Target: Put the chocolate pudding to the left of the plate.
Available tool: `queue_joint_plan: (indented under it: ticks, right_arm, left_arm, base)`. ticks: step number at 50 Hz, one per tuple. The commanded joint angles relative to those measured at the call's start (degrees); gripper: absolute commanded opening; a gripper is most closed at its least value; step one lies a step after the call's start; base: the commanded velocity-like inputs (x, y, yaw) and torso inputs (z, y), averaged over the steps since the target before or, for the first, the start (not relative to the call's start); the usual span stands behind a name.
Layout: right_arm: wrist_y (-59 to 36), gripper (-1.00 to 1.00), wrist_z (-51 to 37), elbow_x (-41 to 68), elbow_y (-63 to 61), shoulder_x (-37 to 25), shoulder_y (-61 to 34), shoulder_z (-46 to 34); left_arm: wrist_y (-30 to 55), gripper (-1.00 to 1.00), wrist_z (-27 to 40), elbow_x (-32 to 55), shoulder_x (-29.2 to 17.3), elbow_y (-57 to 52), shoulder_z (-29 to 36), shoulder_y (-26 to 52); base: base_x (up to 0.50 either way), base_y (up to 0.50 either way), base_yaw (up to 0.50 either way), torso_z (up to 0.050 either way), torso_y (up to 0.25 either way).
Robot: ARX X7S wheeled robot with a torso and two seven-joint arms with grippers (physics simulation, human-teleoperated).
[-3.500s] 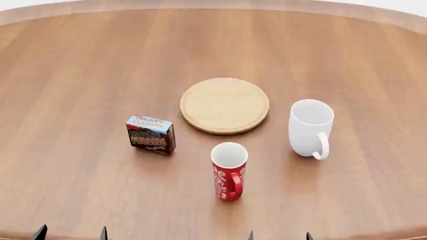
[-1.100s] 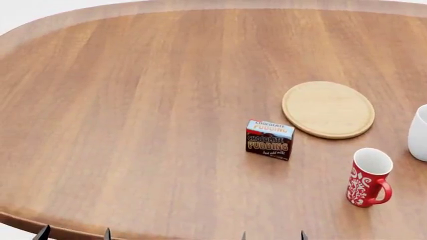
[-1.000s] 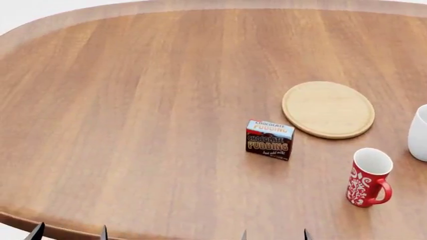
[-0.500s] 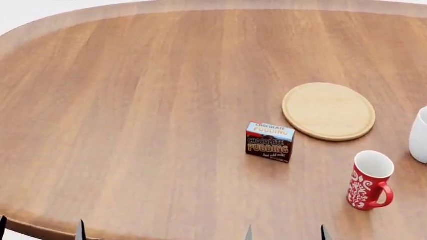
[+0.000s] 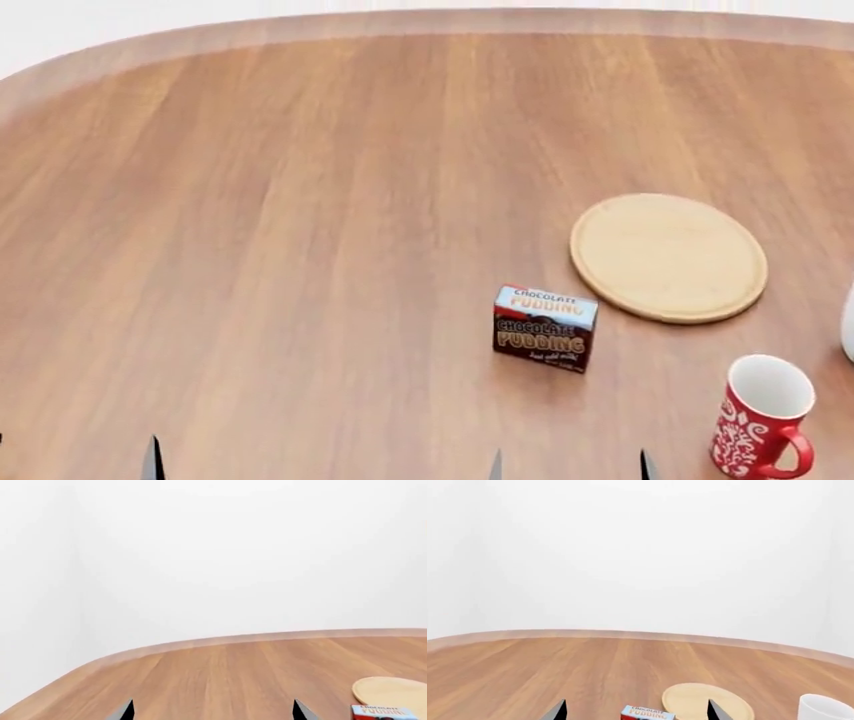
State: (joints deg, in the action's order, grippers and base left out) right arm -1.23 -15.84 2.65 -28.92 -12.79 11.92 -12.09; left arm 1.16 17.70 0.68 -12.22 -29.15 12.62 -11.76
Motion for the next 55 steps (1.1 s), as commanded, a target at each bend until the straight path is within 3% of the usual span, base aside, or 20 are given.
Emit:
queue_joint_plan:
  ticks: [1,55]
  right_arm:
    - [-0.08,1.00,-0.34,-0.09,0.36,-0.38,-0.27,-0.45]
    - [-0.56,1.00,-2.74,1.36,1.63,-2.44,-1.55,-2.63]
  left_arm:
    - [-0.08,1.00,0.50,0.14,-0.37,0.11,0.17,0.20]
    - [-0.23,1.00,2.20,1.15,-1.70,1.38,1.34,0.97]
  base:
    - [0.21,0.00,0.00,0.000,0.000]
    - [0.22,0.00,0.00,0.000,0.000]
